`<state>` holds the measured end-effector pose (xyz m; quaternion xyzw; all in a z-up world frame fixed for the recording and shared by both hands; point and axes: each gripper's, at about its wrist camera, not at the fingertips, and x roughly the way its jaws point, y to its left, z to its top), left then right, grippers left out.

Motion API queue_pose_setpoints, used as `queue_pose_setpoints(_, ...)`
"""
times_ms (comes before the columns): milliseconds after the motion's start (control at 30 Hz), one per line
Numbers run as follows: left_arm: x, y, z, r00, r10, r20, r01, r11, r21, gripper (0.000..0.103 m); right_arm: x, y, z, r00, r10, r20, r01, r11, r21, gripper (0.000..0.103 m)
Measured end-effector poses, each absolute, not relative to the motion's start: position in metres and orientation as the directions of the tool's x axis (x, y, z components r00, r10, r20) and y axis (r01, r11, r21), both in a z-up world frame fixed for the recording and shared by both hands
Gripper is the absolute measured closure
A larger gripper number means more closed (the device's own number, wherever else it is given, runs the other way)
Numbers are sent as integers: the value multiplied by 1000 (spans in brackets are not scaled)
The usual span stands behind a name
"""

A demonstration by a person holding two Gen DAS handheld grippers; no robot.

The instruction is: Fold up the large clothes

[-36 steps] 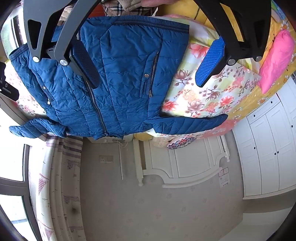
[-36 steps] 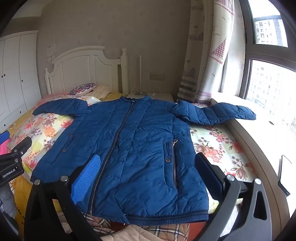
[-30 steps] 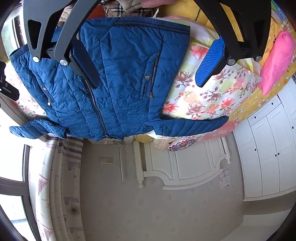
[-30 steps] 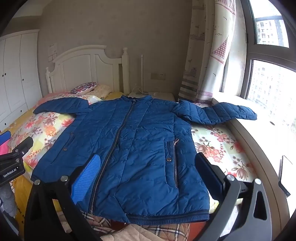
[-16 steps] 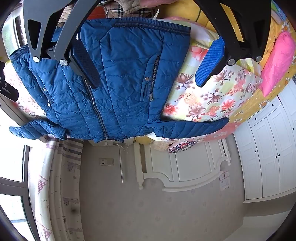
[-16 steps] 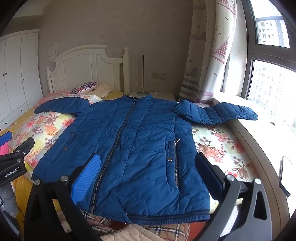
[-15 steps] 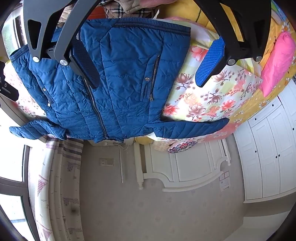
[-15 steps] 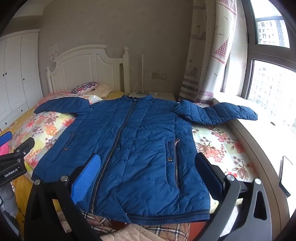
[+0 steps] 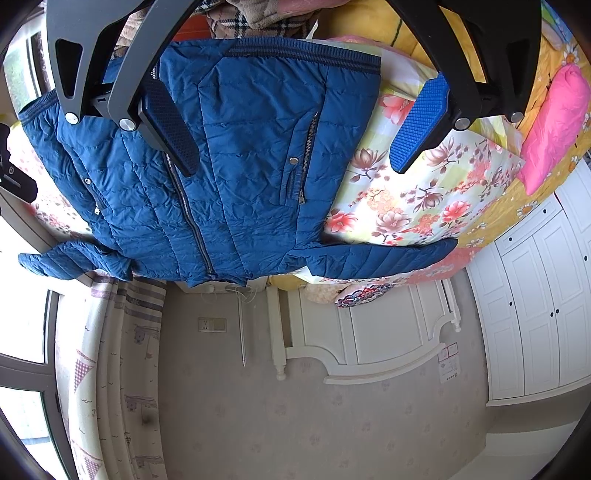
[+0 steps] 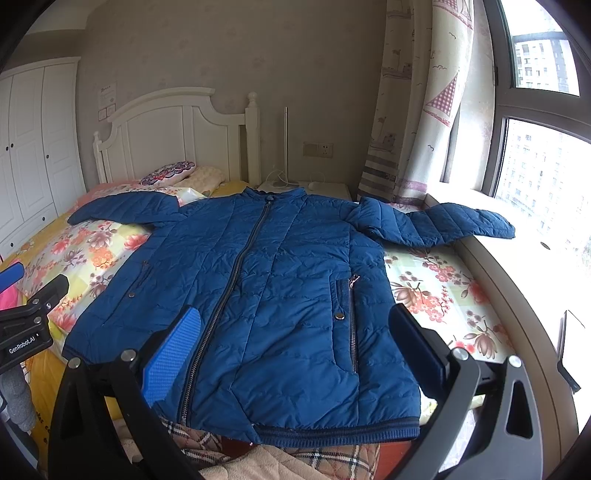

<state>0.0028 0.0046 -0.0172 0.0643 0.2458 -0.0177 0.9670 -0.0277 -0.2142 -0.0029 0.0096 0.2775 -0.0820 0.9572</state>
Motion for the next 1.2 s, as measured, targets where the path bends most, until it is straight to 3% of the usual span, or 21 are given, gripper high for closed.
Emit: queue_pose_setpoints(1200, 8, 9, -17, 867, -3, -498, 66, 992, 109, 4, -25, -215, -6, 827, -146, -543, 160, 987, -22, 2)
